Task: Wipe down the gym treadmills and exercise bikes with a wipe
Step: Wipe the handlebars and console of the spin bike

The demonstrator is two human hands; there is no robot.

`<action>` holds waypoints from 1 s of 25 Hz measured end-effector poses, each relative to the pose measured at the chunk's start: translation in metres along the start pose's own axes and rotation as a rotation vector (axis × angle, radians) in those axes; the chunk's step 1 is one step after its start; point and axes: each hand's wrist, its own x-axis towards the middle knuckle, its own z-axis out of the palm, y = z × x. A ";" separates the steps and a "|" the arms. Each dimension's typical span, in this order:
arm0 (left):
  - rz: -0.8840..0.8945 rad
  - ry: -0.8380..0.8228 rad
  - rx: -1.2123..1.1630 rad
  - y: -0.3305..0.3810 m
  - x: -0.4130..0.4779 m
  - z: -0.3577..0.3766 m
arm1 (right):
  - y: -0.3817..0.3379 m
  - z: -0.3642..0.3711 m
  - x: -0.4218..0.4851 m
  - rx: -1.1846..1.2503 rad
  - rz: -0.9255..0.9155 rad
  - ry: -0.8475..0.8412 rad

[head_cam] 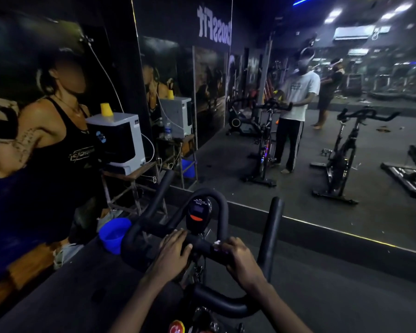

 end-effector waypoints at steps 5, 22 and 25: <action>0.084 -0.024 -0.023 -0.011 0.007 -0.011 | 0.002 -0.018 0.037 0.030 0.072 0.144; -0.089 -0.147 -0.143 -0.048 0.033 -0.022 | -0.002 -0.013 0.056 0.011 0.200 0.223; -0.073 -0.157 -0.136 -0.056 0.036 -0.023 | -0.004 -0.012 0.037 -0.007 0.176 0.190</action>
